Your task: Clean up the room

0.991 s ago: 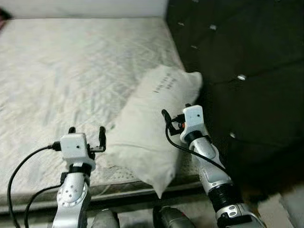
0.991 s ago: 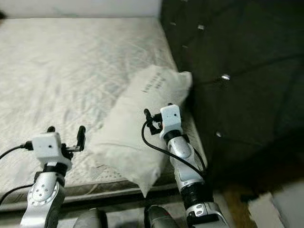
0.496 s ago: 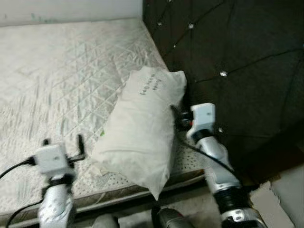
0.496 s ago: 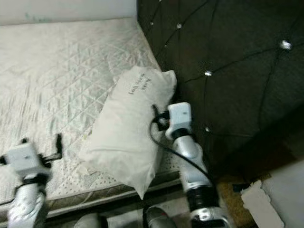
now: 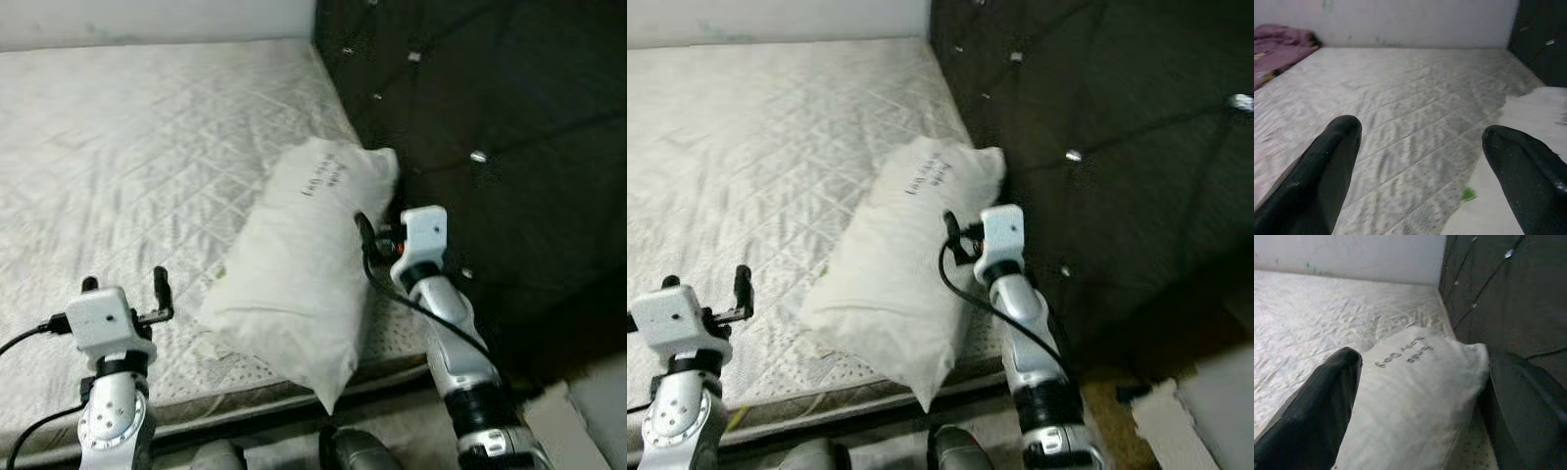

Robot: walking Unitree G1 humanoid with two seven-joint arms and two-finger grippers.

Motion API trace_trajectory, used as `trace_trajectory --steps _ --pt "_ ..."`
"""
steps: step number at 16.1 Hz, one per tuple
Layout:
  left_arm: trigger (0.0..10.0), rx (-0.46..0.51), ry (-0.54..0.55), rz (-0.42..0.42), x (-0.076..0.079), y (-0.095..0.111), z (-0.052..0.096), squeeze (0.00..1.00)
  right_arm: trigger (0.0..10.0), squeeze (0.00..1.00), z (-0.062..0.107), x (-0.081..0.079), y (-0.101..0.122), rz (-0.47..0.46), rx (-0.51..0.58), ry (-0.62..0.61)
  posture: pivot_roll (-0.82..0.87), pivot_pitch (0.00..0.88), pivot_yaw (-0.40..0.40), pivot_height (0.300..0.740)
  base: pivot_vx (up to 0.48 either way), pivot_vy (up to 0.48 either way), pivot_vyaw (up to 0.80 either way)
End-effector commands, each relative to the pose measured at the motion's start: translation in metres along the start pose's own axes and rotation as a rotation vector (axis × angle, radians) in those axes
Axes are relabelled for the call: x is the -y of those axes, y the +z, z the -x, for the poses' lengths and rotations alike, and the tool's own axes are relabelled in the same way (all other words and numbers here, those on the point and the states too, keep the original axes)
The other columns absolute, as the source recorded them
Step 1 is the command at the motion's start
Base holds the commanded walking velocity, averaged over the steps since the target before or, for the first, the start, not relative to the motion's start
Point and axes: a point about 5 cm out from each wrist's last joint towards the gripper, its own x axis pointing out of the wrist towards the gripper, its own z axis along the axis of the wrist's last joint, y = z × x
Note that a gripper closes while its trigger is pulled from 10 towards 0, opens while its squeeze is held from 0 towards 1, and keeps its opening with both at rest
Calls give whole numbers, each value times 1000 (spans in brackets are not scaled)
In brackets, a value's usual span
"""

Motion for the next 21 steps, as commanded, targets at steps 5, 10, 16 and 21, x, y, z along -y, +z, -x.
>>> trace_trajectory --steps 5,10,16,21 --pt "10000 36 0 -16 -5 8 -17 0 10000 0 -8 4 7 -2 25 -8 -3 14 -21 740 0 0 -89" --pt "10000 68 -3 -6 -5 19 -27 0 10000 0 -13 8 9 8 35 -9 -9 0 -39 740 0 0 0" --pt "10000 76 15 -2 -5 23 -21 0 10000 0 -11 15 10 -40 -1 -16 -38 1 -65 740 0 0 0" --pt "10000 45 -69 -22 -2 20 -16 0 10000 0 61 48 1 67 -19 53 -80 48 -9 740 0 0 0"
